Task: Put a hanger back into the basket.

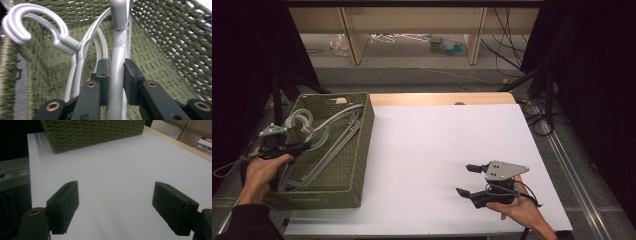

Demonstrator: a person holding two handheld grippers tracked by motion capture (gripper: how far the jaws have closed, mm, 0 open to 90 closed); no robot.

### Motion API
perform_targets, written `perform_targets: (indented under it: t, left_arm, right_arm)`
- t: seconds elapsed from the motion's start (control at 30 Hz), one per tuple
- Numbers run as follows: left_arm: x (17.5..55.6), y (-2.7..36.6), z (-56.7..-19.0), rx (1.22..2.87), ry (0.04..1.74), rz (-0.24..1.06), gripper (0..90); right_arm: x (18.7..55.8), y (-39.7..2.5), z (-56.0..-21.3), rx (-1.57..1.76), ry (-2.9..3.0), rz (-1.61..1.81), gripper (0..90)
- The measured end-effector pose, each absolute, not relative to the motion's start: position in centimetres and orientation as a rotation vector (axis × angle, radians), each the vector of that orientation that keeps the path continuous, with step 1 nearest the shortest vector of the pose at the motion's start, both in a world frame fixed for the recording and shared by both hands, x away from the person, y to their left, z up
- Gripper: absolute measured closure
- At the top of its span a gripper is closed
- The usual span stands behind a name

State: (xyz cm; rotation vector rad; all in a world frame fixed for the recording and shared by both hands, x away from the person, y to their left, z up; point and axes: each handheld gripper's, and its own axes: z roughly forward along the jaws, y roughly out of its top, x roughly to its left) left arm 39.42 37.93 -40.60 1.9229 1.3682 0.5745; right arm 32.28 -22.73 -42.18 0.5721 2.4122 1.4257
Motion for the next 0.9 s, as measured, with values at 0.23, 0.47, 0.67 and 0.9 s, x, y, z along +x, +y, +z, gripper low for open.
perform_targets:
  t: [0.23,0.47,0.67,0.9]
  left_arm:
    - [39.5,37.8,-40.9,1.886,1.416,0.605,73.6]
    - [39.7,37.7,-41.3,1.884,1.464,0.677,69.2]
    - [39.7,37.6,-41.5,1.890,1.474,0.707,68.0]
    - [39.9,37.5,-41.6,1.883,1.508,0.742,66.3]
  right_arm:
    - [32.3,-22.6,-42.2,0.569,2.405,1.435,22.4]
    - [32.3,-22.7,-42.2,0.570,2.414,1.426,22.4]
    - [32.3,-22.7,-42.2,0.572,2.419,1.424,22.4]
    - [32.3,-22.6,-42.3,0.572,2.413,1.436,22.5]
